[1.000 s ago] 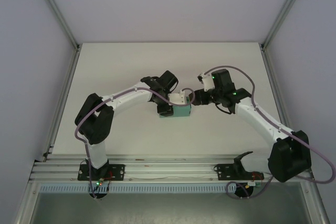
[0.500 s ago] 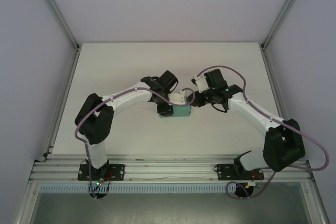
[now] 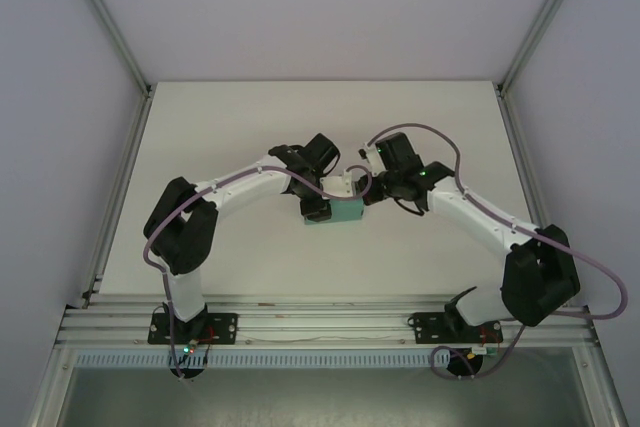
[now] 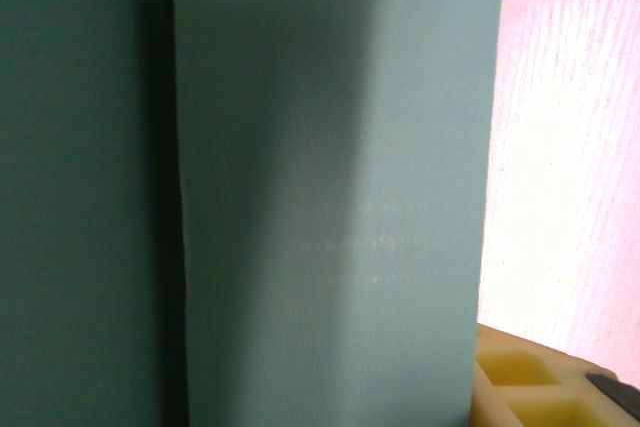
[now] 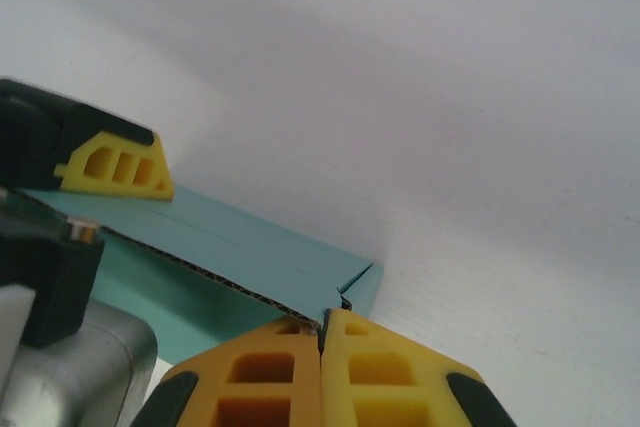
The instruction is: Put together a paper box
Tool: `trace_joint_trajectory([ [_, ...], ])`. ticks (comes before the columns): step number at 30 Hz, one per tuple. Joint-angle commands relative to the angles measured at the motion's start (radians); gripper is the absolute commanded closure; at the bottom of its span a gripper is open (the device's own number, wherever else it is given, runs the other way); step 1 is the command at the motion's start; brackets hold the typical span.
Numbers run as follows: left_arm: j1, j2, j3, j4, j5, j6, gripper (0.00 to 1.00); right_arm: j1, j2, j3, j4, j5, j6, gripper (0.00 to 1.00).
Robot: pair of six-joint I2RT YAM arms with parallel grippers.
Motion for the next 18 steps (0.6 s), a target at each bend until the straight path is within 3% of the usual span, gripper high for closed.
trace_joint_trajectory([
  [1,0.005,0.027,-0.003,-0.004,0.008,-0.022,0.49,0.033,-0.044,-0.031,0.089,0.091,0.114,1.0],
  [6,0.006,0.025,-0.011,0.01,0.002,-0.032,0.48,0.061,-0.1,-0.135,0.256,0.172,0.16,1.0],
  [18,0.005,0.026,-0.018,0.026,-0.011,-0.044,0.47,0.067,-0.146,-0.36,0.489,0.155,0.118,1.0],
])
